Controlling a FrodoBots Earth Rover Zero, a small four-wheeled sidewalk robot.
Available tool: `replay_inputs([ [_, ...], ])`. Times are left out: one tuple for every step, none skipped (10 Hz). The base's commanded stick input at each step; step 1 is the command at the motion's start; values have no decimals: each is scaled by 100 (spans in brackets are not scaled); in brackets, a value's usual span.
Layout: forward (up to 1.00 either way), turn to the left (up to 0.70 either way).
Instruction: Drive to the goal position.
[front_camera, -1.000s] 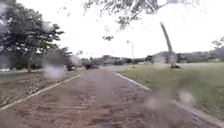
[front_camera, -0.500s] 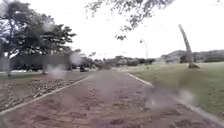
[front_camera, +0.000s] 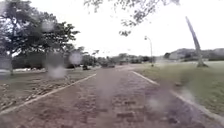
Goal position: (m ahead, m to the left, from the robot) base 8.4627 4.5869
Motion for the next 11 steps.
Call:
replay_inputs([
  [70,0],
  [70,0],
  [70,0],
  [70,0],
  [70,0],
  [70,0],
  [70,0],
  [70,0],
  [70,0],
  [70,0],
  [70,0],
])
